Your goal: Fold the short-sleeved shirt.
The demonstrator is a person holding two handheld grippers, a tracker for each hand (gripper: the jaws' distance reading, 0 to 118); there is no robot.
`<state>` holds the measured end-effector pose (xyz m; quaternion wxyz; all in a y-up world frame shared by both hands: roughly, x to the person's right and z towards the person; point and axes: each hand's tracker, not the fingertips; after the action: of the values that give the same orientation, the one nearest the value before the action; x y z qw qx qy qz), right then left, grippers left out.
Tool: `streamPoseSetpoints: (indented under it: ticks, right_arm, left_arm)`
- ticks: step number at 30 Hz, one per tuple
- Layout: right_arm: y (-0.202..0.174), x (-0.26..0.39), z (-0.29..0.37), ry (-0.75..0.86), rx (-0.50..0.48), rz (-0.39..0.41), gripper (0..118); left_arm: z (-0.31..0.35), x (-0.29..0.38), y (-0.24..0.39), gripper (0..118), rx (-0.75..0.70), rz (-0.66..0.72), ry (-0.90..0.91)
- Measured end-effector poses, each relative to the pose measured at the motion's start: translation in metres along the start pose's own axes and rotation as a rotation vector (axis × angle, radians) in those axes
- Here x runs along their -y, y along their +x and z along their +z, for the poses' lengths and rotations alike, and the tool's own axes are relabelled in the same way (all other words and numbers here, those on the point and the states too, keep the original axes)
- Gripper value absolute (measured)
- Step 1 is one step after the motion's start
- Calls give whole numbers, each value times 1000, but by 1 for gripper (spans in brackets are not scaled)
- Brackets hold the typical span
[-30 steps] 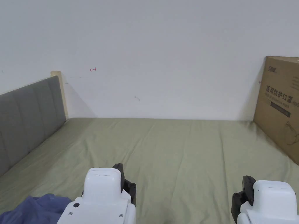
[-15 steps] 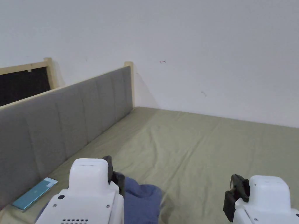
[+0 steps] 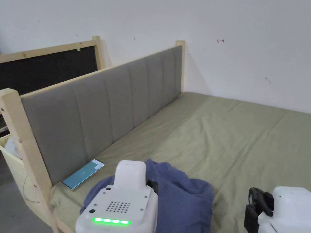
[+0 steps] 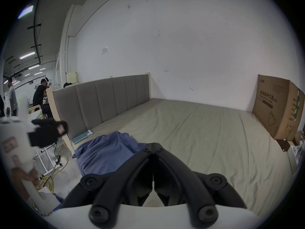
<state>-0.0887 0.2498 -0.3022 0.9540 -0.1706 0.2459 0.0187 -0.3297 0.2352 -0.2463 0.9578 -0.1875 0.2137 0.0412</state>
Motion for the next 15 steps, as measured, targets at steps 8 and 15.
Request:
streamPoseSetpoints:
  ticks: [8, 15]
  right_arm:
    - [20, 19, -20, -101, 42, 5, 0]
    - [34, 33, -38, -176, 72, -19, 0]
  left_arm:
    - [-138, 73, 7, 36, 165, 110, -516]
    - [-168, 83, 13, 109, 144, 54, -520]
